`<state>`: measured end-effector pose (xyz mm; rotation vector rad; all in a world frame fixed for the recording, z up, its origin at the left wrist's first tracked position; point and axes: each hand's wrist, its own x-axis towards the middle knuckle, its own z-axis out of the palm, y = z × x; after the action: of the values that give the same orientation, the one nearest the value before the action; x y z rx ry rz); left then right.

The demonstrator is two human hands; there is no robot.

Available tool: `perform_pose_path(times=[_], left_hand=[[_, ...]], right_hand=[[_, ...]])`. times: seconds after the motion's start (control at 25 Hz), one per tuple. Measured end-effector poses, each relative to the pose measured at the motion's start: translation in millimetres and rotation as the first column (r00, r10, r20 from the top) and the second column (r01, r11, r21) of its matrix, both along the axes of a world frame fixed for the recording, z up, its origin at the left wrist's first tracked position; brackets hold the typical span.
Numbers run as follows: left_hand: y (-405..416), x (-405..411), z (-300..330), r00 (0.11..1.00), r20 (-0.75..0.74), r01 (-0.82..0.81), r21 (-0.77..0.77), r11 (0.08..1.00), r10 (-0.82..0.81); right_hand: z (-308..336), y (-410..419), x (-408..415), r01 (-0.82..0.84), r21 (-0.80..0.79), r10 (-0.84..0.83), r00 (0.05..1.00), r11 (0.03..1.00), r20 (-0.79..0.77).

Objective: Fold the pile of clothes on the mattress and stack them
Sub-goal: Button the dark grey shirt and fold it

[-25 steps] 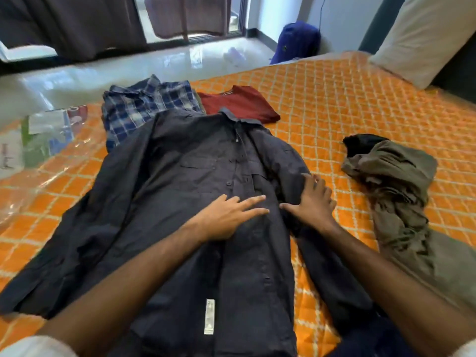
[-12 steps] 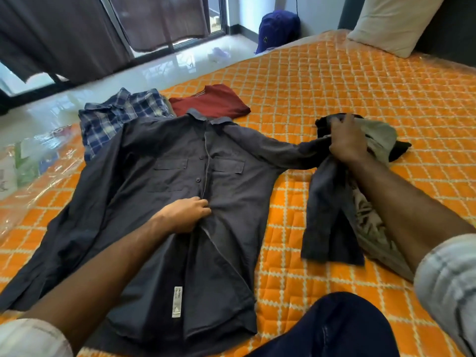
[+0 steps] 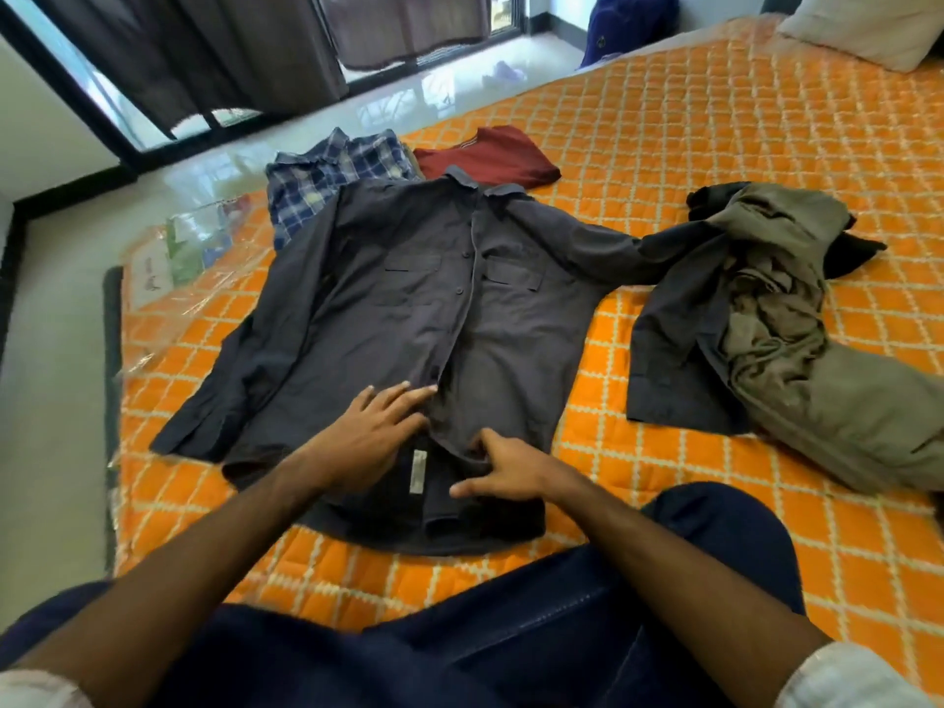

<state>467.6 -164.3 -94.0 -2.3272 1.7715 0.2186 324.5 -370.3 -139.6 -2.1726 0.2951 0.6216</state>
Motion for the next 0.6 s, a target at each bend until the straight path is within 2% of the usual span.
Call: perform_pose_path(times=[0.08,0.12,0.16,0.24,0.32,0.36,0.44,0.6], left_hand=[[36.4,-18.1,0.3,0.99,0.031,0.134,0.02,0.991,-0.134],[44.8,-27.0,-0.8,0.975,0.035,0.217,0.053,0.975,-0.219],[48.0,-36.7,-1.7,0.957,0.043,0.282,0.085,0.956,-0.286],[42.1,-56.0,-12.4,0.934,0.085,0.338,0.109,0.935,-0.347],[18.9,-78.6,-30.2,0.936,0.103,0.325,0.115,0.939,-0.336],[4.4,-93.3,-37.7,0.937,0.102,0.318,0.143,0.937,-0.333],[-23.3,-115.6,-51.6,0.942,0.083,0.311,0.146,0.939,-0.325],[-79.1,-154.5,-57.8,0.951,-0.001,0.309,-0.071,0.948,-0.31]], right_hand=[[1.3,14.5,-7.4,0.137,0.11,-0.14,0.99,0.984,0.017],[6.8,16.8,-8.8,0.277,0.247,-0.289,0.957,0.928,0.01],[16.6,16.7,-9.2,0.42,0.384,-0.45,0.893,0.823,-0.013],[42.7,4.1,-12.8,0.62,0.623,-0.738,0.667,0.478,-0.098],[70.2,-16.2,-20.9,0.617,0.778,-0.866,0.447,0.117,-0.225],[80.8,-27.7,-27.6,0.583,0.813,-0.887,0.379,0.008,-0.264],[93.7,-43.1,-39.8,0.577,0.816,-0.925,0.295,-0.026,-0.239],[112.0,-56.1,-57.4,0.576,0.817,-0.98,0.178,0.03,-0.089]])
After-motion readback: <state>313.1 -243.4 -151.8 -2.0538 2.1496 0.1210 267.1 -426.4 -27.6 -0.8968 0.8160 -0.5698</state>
